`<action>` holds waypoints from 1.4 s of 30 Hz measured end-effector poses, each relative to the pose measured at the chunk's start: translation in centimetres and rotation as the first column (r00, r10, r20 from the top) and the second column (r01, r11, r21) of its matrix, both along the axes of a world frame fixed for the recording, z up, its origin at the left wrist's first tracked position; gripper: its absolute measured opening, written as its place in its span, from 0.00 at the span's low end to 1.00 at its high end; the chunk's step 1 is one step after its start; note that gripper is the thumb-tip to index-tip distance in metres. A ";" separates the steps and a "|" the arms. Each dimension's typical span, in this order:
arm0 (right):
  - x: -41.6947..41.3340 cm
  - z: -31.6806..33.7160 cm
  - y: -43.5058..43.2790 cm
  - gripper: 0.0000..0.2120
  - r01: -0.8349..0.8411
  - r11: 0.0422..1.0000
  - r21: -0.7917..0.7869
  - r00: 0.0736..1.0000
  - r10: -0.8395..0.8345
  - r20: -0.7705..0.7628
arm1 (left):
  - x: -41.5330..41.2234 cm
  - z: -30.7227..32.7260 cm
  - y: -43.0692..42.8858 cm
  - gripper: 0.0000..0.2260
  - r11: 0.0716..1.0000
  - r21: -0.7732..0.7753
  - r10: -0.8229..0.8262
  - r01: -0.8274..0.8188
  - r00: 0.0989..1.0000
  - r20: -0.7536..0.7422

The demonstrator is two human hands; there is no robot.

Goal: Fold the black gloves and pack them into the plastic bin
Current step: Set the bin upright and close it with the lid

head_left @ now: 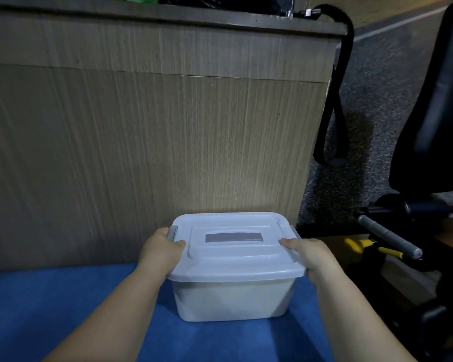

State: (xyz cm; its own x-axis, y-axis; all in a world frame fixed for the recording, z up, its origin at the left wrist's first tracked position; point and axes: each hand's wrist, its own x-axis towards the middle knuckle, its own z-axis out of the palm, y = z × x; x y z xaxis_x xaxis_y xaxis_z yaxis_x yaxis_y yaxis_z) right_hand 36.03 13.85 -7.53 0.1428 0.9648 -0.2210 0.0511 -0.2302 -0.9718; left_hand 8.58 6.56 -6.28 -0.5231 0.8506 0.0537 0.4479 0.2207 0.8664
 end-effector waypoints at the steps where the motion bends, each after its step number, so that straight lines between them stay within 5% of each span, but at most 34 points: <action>1: 0.0 0.0 0.0 0.22 -0.013 1.000 -0.010 1.000 0.013 0.004 | 0.0 0.0 0.0 0.20 1.000 -0.005 -0.001 0.001 1.000 -0.006; 11: 0.1 0.8 -0.1 0.21 -0.076 0.997 -0.001 0.987 0.076 0.140 | 0.1 0.2 -0.3 0.19 1.000 -0.023 -0.001 0.001 1.000 -0.008; 21: -0.6 1.3 0.1 0.21 -0.121 0.993 0.013 0.885 0.102 0.455 | 0.1 0.2 -0.3 0.19 1.000 -0.021 0.001 -0.001 1.000 0.007; 25: -0.3 0.9 0.2 0.25 -0.116 0.993 0.011 0.927 0.104 0.361 | 0.3 0.0 -0.6 0.18 1.000 0.006 0.008 -0.009 0.995 0.102; 30: 0.1 0.7 -0.6 0.23 -0.179 0.981 0.081 0.984 0.180 -0.010 | 0.4 -0.9 -1.7 0.20 0.997 0.074 0.010 -0.037 0.941 0.339; 42: -6.0 -0.3 -1.0 0.27 -0.322 0.941 0.107 0.944 0.328 -0.043 | -4.4 -0.9 -4.8 0.16 0.987 0.081 0.110 -0.137 0.953 0.282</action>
State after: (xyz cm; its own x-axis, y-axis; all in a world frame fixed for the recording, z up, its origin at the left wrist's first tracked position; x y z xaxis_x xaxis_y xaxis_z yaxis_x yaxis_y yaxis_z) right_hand 30.02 12.88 -7.82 -0.1924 0.9737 -0.1223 0.0487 -0.1150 -0.9922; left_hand 4.19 1.75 -7.21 -0.6300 0.7761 -0.0271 0.1630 0.1663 0.9725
